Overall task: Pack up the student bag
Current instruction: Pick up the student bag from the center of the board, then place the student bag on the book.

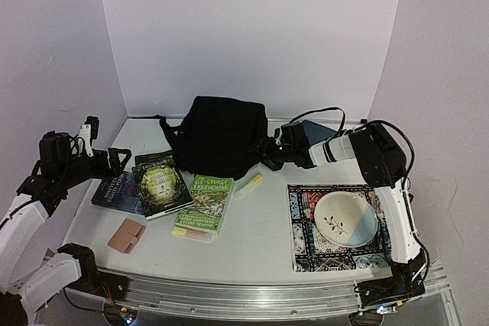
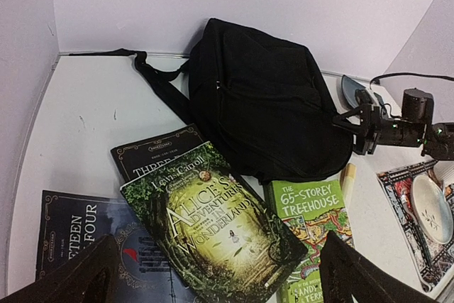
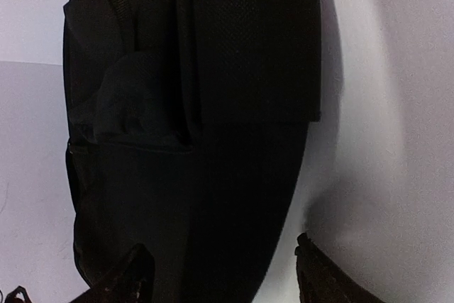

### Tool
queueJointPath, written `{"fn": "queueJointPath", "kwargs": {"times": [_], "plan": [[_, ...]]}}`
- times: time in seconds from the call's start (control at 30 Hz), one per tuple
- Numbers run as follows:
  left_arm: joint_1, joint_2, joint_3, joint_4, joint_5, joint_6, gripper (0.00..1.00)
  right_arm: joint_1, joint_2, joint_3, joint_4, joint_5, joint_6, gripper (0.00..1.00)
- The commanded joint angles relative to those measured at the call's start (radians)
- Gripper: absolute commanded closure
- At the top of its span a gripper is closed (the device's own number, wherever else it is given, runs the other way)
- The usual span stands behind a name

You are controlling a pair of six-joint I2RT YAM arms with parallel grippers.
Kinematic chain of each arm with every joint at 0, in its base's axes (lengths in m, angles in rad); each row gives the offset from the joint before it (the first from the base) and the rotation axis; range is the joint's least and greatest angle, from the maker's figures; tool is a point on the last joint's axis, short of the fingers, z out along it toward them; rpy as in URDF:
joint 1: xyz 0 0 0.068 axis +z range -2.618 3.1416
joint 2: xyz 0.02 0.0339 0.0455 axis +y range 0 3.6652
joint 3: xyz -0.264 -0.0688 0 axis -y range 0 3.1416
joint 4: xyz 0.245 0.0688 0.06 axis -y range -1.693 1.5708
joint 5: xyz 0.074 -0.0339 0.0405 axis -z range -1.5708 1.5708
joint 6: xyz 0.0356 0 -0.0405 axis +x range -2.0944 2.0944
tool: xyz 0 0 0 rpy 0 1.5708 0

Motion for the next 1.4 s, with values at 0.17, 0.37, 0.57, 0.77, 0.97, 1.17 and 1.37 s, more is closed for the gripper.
{"fn": "queueJointPath", "kwargs": {"times": [0.17, 0.37, 0.57, 0.77, 0.97, 1.17, 1.37], "plan": [[0.0, -0.015, 0.013, 0.035, 0.03, 0.019, 0.01, 0.01, 0.005, 0.171, -0.025, -0.101, 0.003, 0.72], [0.0, -0.027, 0.012, 0.034, 0.027, 0.022, 0.01, 0.009, -0.081, 0.273, -0.11, -0.138, -0.081, 1.0], [-0.001, -0.037, 0.014, 0.034, 0.018, 0.022, 0.0, 0.009, -0.154, 0.468, -0.336, -0.176, -0.242, 1.0], [-0.003, -0.049, 0.014, 0.035, 0.003, 0.022, 0.01, 0.009, -0.231, 0.646, -0.622, -0.142, -0.482, 1.0], [-0.005, -0.054, 0.015, 0.035, -0.007, 0.021, 0.01, 0.011, -0.299, 0.743, -0.815, -0.126, -0.687, 1.0], [-0.006, -0.048, 0.017, 0.035, -0.009, 0.01, 0.01, 0.062, -0.389, 0.684, -0.917, -0.059, -0.9, 1.0], [-0.011, -0.048, 0.02, 0.032, 0.009, -0.082, 0.01, 0.213, -0.396, 0.644, -1.068, 0.11, -1.154, 1.0]]}}
